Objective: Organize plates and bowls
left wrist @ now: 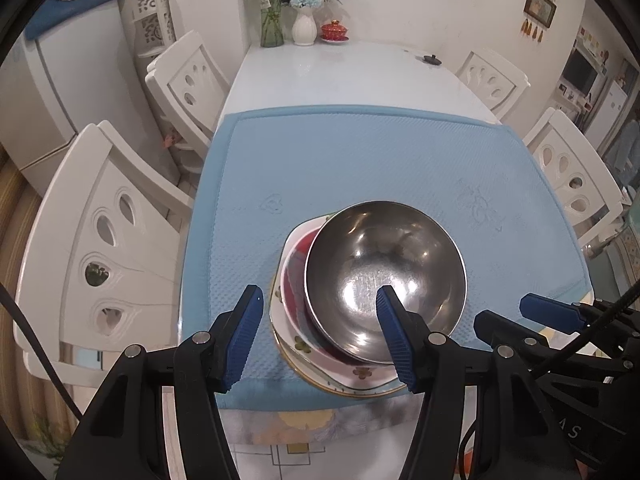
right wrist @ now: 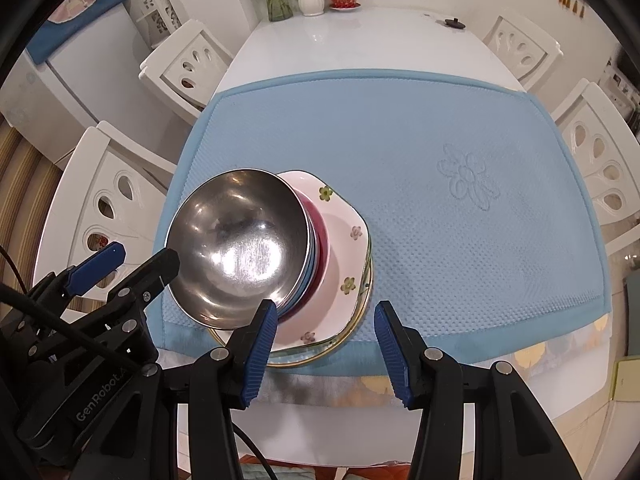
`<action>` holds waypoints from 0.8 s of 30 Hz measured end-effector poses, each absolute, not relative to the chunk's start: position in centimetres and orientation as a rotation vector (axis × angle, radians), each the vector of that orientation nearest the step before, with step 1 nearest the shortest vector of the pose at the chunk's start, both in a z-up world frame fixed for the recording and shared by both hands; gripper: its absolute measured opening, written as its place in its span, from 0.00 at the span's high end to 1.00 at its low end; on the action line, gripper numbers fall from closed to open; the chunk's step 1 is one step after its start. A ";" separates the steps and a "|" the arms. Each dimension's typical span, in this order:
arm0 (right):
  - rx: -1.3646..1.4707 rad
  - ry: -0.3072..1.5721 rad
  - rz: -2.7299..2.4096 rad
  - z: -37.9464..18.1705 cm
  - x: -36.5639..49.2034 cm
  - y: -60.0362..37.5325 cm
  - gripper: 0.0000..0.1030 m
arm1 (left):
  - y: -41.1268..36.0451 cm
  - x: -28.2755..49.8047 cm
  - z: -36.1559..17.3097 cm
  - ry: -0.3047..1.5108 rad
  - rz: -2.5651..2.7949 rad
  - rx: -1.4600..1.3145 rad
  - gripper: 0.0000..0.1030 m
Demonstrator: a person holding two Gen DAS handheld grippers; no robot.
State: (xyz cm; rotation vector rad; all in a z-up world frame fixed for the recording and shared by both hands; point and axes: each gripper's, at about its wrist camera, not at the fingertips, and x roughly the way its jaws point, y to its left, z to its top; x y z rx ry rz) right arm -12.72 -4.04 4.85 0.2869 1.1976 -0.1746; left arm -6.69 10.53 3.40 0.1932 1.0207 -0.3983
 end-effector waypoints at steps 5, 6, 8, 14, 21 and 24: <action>0.284 1.197 -0.172 4.8 -12.8 -3.9 0.53 | 10.1 -7.0 3.6 0.991 -0.356 0.260 0.45; 0.282 1.197 -0.172 4.9 -12.8 -3.9 0.53 | 9.9 -7.1 3.7 0.982 -0.349 0.272 0.45; 0.279 1.196 -0.173 4.9 -12.8 -4.0 0.53 | 9.6 -7.2 3.8 0.974 -0.343 0.284 0.45; 0.284 1.192 -0.177 5.1 -13.2 -5.1 0.53 | 8.4 -7.1 3.8 0.997 -0.351 0.276 0.45; 0.284 1.195 -0.165 5.3 -13.4 -7.5 0.53 | 6.0 -7.4 4.0 0.999 -0.319 0.280 0.45; 0.284 1.202 -0.154 5.3 -13.4 -8.7 0.53 | 4.8 -7.7 4.3 0.983 -0.282 0.294 0.45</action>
